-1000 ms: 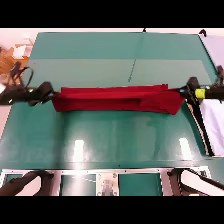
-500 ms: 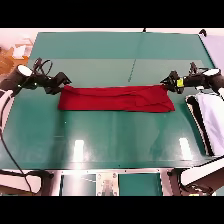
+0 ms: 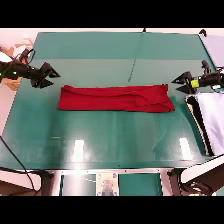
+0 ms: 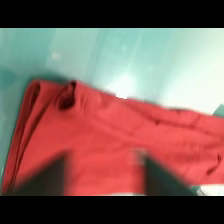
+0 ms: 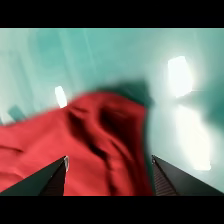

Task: Fold the shirts.

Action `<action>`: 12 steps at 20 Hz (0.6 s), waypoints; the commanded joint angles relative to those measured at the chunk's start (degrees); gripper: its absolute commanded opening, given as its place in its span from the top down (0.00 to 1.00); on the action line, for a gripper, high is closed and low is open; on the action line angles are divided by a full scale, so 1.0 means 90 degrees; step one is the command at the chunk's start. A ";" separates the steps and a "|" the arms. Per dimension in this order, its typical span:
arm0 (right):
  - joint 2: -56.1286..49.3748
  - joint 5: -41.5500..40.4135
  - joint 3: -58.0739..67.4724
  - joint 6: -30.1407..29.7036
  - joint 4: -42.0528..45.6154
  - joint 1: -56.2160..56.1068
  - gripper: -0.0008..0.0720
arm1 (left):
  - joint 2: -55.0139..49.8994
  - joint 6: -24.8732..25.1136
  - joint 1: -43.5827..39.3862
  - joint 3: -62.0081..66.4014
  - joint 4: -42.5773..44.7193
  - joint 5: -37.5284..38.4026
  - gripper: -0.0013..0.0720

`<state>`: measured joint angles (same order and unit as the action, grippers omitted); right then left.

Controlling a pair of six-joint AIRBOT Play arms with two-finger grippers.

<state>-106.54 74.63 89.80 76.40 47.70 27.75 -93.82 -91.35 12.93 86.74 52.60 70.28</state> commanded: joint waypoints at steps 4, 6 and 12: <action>-0.0782 0.0903 -0.0262 -0.0891 -0.0046 0.0034 0.16 | -0.0007 0.0221 0.0121 0.0117 -0.0216 0.0583 0.94; -0.0957 0.1022 -0.0262 -0.1073 -0.0228 -0.0061 0.16 | -0.0007 0.0209 0.0087 0.0117 -0.0221 0.0488 0.94; -0.1008 0.0602 -0.0177 -0.1190 -0.0253 -0.0539 0.28 | -0.0007 0.0512 -0.0537 0.0117 -0.0236 -0.0017 0.95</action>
<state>-115.04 81.89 87.79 66.81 45.12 24.62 -93.86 -88.42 10.87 87.72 50.63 72.79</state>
